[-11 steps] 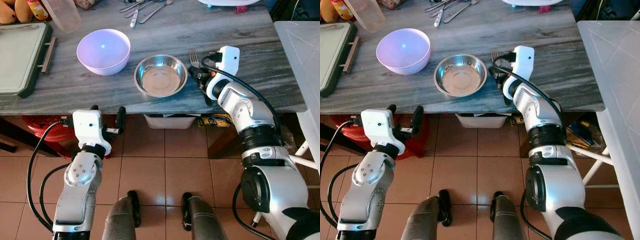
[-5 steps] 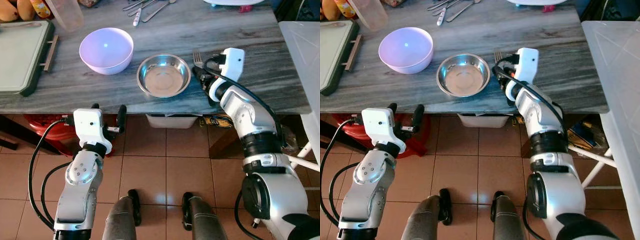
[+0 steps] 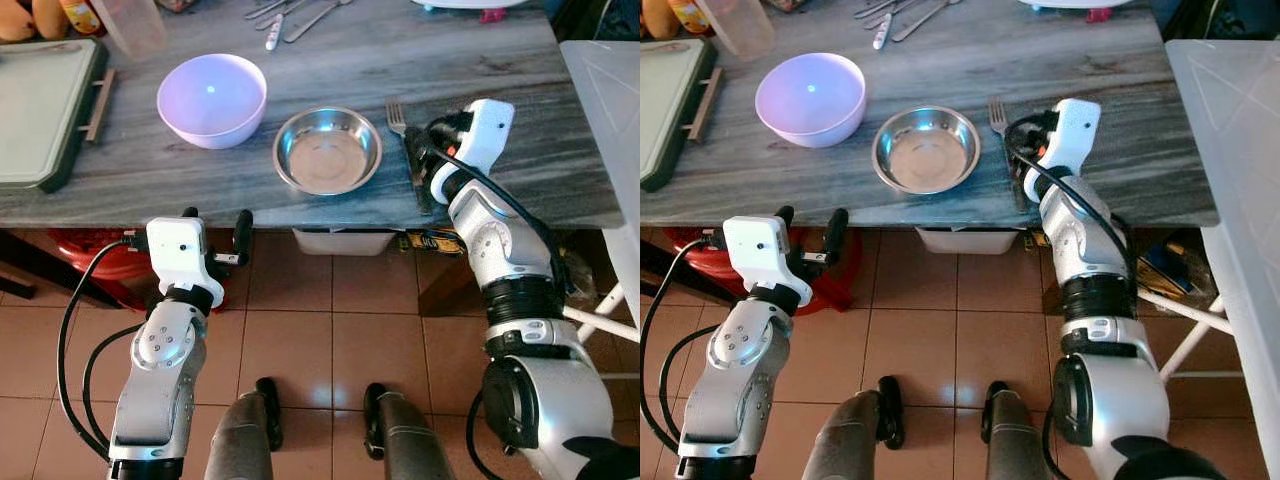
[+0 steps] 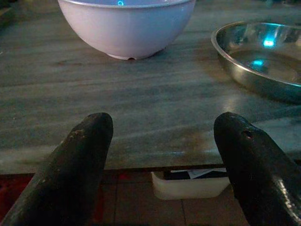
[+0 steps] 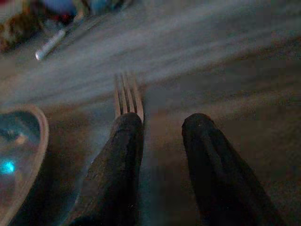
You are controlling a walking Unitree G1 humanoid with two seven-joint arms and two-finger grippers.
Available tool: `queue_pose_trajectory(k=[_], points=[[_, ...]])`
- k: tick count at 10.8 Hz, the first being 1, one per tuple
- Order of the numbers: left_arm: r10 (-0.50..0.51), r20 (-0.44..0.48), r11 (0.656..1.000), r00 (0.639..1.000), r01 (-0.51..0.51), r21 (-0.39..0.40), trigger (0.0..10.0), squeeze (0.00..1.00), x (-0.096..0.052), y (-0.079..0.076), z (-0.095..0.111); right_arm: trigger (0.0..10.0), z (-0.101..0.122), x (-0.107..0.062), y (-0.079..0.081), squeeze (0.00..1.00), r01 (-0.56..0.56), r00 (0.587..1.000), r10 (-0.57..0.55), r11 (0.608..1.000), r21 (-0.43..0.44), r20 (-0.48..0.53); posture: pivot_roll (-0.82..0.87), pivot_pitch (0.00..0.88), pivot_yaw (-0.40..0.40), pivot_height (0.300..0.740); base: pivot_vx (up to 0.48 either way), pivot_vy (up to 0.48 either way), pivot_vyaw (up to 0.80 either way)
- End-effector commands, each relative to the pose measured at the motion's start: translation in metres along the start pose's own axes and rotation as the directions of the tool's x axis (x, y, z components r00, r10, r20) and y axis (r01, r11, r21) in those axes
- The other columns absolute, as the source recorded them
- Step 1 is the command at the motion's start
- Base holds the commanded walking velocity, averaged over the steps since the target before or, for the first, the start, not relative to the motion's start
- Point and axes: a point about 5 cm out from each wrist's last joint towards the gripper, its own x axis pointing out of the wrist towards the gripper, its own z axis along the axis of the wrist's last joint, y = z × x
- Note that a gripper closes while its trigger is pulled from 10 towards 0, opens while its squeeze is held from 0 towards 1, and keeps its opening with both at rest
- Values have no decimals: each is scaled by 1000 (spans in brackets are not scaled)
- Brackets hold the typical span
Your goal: Setting the table
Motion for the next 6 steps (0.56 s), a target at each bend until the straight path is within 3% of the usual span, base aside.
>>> queue_pose_trajectory(k=[1, 3, 4, 6], points=[[13, -11, 1000, 1000, -13, 2, 10000, 0, -4, 3, -4, 10000, 6, -5, -1, 0, 6, 997, -7, 1000, 11, 71, -24, 269, 60, 740, 0, 0, 0], [61, -28, 998, 998, -61, 3, 10000, 0, -6, 6, -7, 10000, 18, -18, -3, 0, 35, 974, -13, 995, -96, 225, -24, 254, 54, 740, 0, 0, 0], [98, -46, 995, 994, -98, 16, 10000, 0, -6, 9, -10, 10000, 18, -23, -4, 0, 57, 969, -22, 989, -139, 246, -26, 247, 50, 740, 0, 0, 0], [131, -59, 991, 990, -130, 26, 10000, 0, -9, 14, -16, 10000, 3, -58, -11, 0, 140, 955, -76, 968, -207, 288, -36, 211, 35, 740, 0, 0, 0]])
